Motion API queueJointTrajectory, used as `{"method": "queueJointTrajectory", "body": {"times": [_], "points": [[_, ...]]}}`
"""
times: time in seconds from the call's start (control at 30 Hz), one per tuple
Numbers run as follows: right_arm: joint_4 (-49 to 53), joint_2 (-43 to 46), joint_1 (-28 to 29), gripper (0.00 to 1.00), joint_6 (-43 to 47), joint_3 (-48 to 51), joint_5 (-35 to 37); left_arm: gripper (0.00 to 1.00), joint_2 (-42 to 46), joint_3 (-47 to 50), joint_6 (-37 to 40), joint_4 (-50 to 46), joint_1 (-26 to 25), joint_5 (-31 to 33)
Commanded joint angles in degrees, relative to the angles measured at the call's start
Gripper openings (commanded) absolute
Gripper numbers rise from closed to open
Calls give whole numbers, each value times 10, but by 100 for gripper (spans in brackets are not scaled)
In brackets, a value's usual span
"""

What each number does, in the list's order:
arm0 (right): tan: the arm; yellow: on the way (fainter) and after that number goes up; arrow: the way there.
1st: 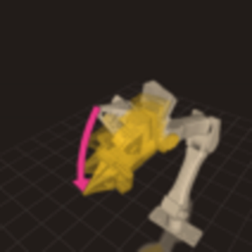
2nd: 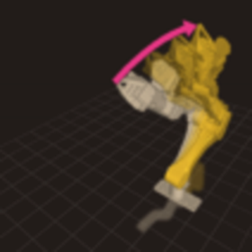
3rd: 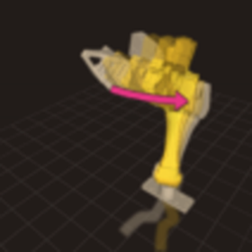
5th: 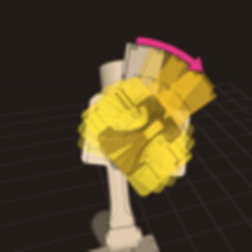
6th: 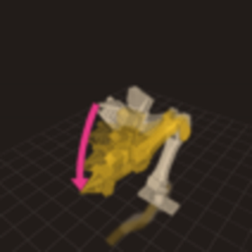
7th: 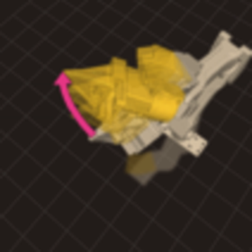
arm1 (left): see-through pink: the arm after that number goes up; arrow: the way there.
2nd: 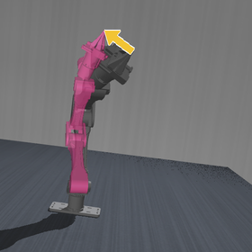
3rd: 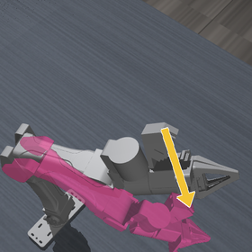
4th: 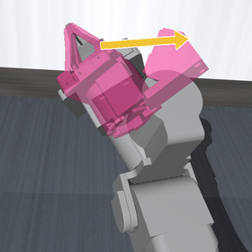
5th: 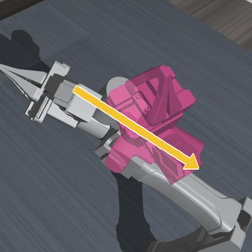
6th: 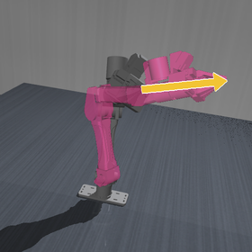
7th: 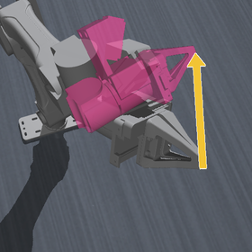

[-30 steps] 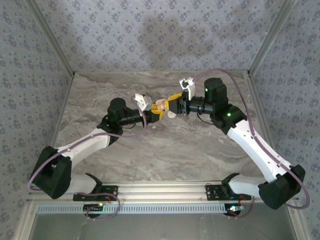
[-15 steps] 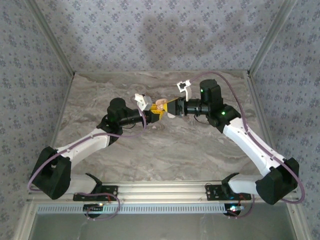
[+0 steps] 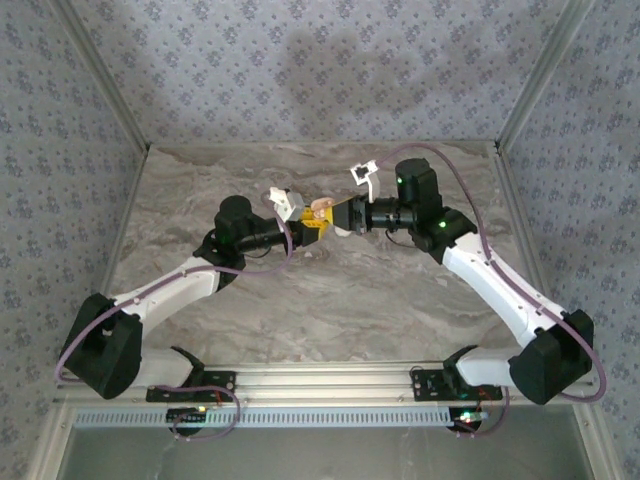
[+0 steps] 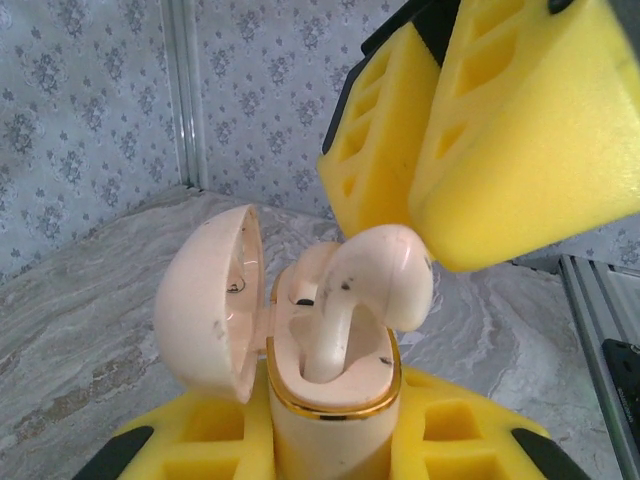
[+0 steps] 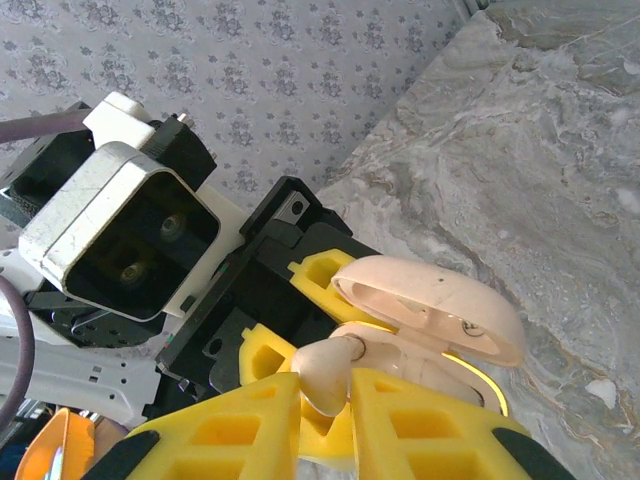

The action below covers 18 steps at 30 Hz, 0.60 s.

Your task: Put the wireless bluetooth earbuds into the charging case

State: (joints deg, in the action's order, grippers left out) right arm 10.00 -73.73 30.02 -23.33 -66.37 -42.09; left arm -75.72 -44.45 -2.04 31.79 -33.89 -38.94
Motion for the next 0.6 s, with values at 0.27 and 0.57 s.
{"method": "queueJointTrajectory", "body": {"times": [0.27, 0.57], "points": [[16, -16, 5, 21, 8, -40, 19, 18, 20, -20, 4, 10, -3, -5], [30, -17, 2, 22, 10, -45, 37, 18, 25, -20, 10, 2, -3, -6]]}}
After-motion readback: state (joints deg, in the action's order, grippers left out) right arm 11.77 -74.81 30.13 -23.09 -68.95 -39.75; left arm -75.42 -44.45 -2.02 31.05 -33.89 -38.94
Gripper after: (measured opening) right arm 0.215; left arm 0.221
